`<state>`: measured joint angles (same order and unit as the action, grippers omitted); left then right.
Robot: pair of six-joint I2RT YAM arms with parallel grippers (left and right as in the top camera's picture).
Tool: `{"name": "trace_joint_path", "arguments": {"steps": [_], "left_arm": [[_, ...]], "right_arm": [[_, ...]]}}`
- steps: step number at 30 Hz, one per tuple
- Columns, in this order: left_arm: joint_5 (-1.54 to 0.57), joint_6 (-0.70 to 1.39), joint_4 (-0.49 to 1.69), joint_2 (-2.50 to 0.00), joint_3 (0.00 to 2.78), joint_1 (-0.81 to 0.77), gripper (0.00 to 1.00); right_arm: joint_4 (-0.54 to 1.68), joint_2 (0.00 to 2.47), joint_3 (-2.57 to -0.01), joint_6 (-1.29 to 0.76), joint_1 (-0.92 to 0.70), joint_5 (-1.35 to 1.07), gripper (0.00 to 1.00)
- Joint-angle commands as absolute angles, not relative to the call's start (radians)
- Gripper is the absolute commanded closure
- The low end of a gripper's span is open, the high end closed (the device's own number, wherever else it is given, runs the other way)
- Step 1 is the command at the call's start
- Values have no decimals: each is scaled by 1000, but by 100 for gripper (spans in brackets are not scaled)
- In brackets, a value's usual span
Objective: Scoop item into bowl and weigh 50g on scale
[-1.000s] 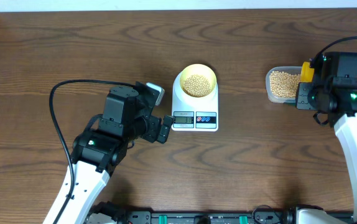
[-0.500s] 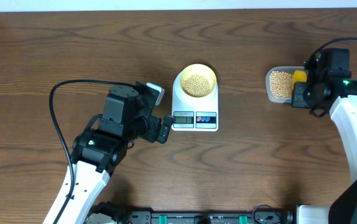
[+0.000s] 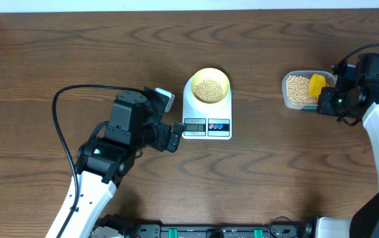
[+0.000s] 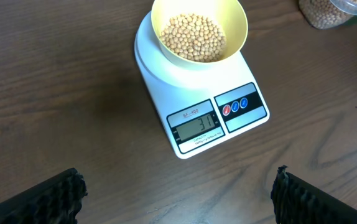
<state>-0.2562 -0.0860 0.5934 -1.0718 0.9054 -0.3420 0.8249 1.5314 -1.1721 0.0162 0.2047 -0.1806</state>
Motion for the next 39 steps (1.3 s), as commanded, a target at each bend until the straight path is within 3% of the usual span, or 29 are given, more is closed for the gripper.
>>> {"name": "trace_joint_path", "arguments": {"steps": [1, 39], "left_arm": [[-250, -93, 589, -1072, 905, -337, 2], [-250, -93, 589, -1072, 905, -337, 2]], "right_arm": [[819, 1534, -1157, 39, 206, -202, 99], [803, 1538, -1069, 23, 228, -469, 99]]}}
